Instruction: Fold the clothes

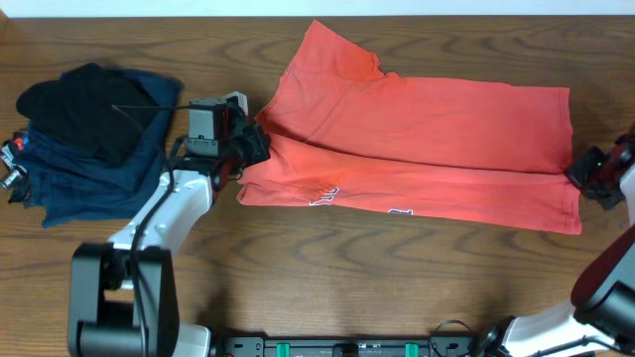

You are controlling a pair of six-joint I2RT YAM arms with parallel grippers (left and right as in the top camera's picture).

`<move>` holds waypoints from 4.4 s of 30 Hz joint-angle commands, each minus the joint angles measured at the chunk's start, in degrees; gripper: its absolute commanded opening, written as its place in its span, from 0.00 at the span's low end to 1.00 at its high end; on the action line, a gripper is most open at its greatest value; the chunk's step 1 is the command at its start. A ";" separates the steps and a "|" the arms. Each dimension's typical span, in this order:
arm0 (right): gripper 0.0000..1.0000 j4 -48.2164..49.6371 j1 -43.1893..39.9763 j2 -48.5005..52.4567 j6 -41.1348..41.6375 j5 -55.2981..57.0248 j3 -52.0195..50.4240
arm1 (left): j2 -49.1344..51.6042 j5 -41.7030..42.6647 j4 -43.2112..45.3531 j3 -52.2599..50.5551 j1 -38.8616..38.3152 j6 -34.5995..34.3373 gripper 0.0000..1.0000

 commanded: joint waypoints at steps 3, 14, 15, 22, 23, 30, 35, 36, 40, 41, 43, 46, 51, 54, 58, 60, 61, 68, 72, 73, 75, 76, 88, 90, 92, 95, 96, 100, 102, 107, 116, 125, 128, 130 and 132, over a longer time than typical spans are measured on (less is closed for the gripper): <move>0.01 2.49 1.11 3.69 0.42 0.15 -0.04 | 3.91 0.59 4.13 0.20 -0.26 -0.46 0.06; 0.40 6.64 1.05 3.17 0.63 -4.44 2.29 | 3.87 0.66 14.75 2.25 0.44 -0.46 0.75; 0.44 5.92 0.98 2.71 0.20 -4.48 2.91 | 3.08 1.62 14.38 2.93 0.72 -0.46 0.81; 0.51 -10.71 -1.20 -2.23 0.74 3.80 5.33 | -4.28 3.52 -3.17 3.32 1.36 1.73 0.85; 0.51 -13.18 -1.53 -2.14 1.53 5.27 5.05 | -4.35 2.93 -7.08 3.32 1.25 3.56 0.85; 0.57 -10.54 -2.16 -1.51 1.68 6.99 -4.50 | -0.48 -4.42 -15.61 0.26 1.27 7.39 0.85; 0.65 -2.38 -2.14 -1.51 1.68 6.69 -11.45 | 4.48 -4.44 -15.56 0.09 1.27 7.72 0.84; 0.65 -1.44 -2.14 -1.51 1.68 6.69 -12.31 | 5.33 -4.44 -15.39 0.09 1.27 7.72 0.84; 0.59 1.88 -2.14 -1.51 1.68 6.73 -14.86 | 8.33 -4.42 -15.89 0.09 1.27 7.72 0.84; 0.54 2.12 -2.14 -1.51 1.68 6.75 -15.13 | 8.76 -4.42 -16.48 0.09 1.27 7.69 0.83; 0.36 2.23 -2.16 -1.51 1.68 6.78 -15.26 | 9.11 -4.42 -18.45 0.09 1.27 7.69 0.80; 0.05 2.12 -2.19 -1.51 1.70 7.41 -15.26 | 9.09 -4.44 -21.35 0.09 1.27 7.72 0.71; 0.01 -1.42 -2.25 -1.51 4.52 13.33 -15.26 | 9.09 -4.46 -27.47 0.09 1.33 7.72 0.33; 0.01 -5.33 -2.69 -1.51 8.59 18.43 -15.26 | 9.09 -4.46 -31.95 0.09 1.33 7.72 0.06; 0.01 -10.71 -3.93 -1.51 13.66 23.12 -15.26 | 8.83 -5.35 -38.80 0.09 1.31 7.72 0.06; 0.01 -11.39 -4.68 -1.51 13.73 23.26 -15.26 | 8.37 -7.15 -41.92 0.09 1.31 7.72 0.06; 0.01 -11.56 -4.90 -1.53 13.73 23.26 -15.26 | 7.96 -8.13 -43.54 0.09 1.31 7.74 0.06; 0.01 -11.89 -5.64 -2.23 13.73 23.26 -15.23 | 1.38 -13.20 -54.86 0.07 1.31 4.37 0.06; 0.01 -11.41 -5.64 -4.83 13.57 20.06 -14.43 | -5.07 -12.96 -58.38 0.09 1.31 3.17 0.06; 0.03 -11.34 -5.64 -5.99 12.39 17.57 -13.94 | -6.54 -12.98 -58.75 0.09 1.31 3.19 0.17; 0.09 -11.30 -5.64 -8.52 9.44 12.81 -12.87 | -9.64 -13.00 -58.47 0.13 1.31 3.19 0.98; 0.13 -11.32 -5.64 -9.86 8.13 11.30 -12.33 | -10.84 -13.00 -58.07 0.24 1.31 3.19 0.98; 0.99 -12.52 -5.64 -26.75 4.90 5.38 -10.25 | -16.24 -6.88 -36.70 7.48 1.27 9.68 0.98; 0.99 -12.63 -5.64 -28.57 2.78 1.18 -10.25 | -14.40 -6.71 -32.35 10.16 1.25 9.73 0.98; 0.99 -13.20 -5.62 -29.90 0.48 -3.48 -10.25 | -10.82 -6.67 -31.08 14.43 1.14 11.04 0.98; 0.99 -14.99 -5.35 -30.56 -1.11 -6.62 -10.25 | -3.30 -4.52 -31.45 22.18 0.35 15.06 0.98; 0.99 -15.76 -5.14 -30.56 -1.57 -7.06 -10.25 | -0.74 -4.13 -31.67 24.55 -0.04 16.24 0.98; 0.99 -18.23 -4.55 -30.53 -3.32 -7.72 -10.27 | 10.93 -3.87 -31.63 33.88 -1.95 19.19 0.98; 0.99 -19.08 -4.55 -30.53 -3.34 -7.69 -10.27 | 15.65 -3.82 -31.58 37.11 -2.69 20.02 0.98; 0.99 -19.91 -4.55 -30.53 -3.52 -7.74 -10.27 | 25.88 -3.54 -28.00 41.92 -4.74 21.11 0.98; 0.99 -20.68 -4.55 -30.53 -3.93 -10.10 -10.27 | 34.58 -5.92 -13.77 42.01 -7.72 21.31 0.98; 0.99 -20.17 -4.55 -30.53 -3.91 -10.47 -10.27 | 39.04 -5.88 -13.88 42.01 -10.21 21.05 0.71; 0.98 -19.76 -4.55 -30.53 -3.91 -10.47 -10.27 | 38.60 -5.68 -13.84 42.01 -10.43 21.03 0.20; 0.96 -19.39 -4.55 -30.51 -3.91 -10.47 -10.27 | 37.81 -5.68 -13.99 42.01 -10.40 21.00 0.08; 0.93 -18.64 -4.55 -30.51 -3.91 -10.47 -10.27 | 36.61 -5.70 -14.75 42.01 -10.12 21.00 0.06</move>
